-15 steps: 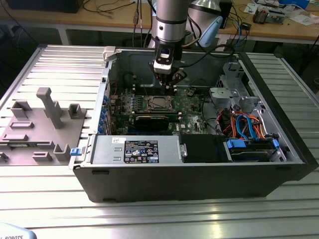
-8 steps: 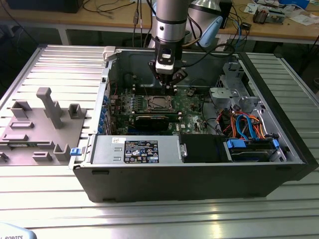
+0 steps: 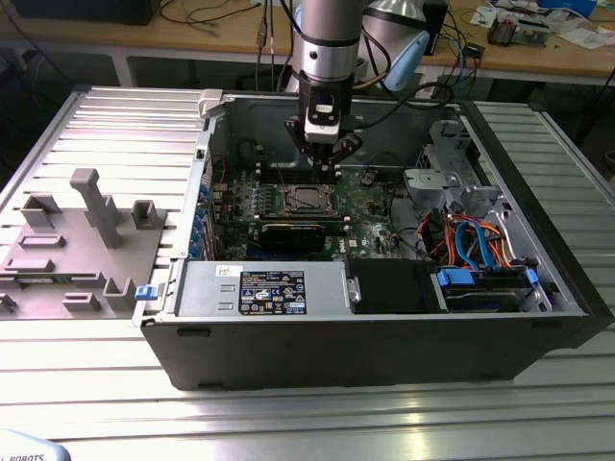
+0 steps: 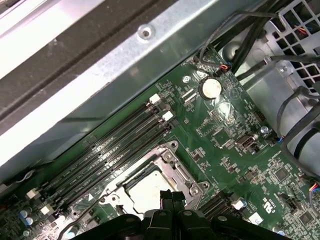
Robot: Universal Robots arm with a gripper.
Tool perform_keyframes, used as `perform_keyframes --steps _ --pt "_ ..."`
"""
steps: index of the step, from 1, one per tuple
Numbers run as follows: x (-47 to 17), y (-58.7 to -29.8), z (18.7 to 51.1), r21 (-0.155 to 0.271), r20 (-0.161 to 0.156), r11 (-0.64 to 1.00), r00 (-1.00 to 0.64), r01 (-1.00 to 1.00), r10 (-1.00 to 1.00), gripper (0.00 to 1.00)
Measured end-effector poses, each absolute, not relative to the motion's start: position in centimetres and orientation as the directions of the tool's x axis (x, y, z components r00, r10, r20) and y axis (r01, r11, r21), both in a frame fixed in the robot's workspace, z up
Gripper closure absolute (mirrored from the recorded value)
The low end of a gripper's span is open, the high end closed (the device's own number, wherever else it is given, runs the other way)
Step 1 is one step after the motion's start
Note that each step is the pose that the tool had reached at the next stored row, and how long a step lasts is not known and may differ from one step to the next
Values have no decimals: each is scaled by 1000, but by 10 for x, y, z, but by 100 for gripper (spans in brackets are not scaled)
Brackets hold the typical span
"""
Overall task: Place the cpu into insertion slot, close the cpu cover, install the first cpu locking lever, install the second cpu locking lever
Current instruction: 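Install the first cpu locking lever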
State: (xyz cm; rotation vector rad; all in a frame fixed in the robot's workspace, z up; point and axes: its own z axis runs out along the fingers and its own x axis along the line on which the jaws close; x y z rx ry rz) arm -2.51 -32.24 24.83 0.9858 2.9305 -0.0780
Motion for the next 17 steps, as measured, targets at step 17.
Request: perform_keyframes --steps 17 --pt "-25 -322 248 -32 -62 855 -855 518 516 89"
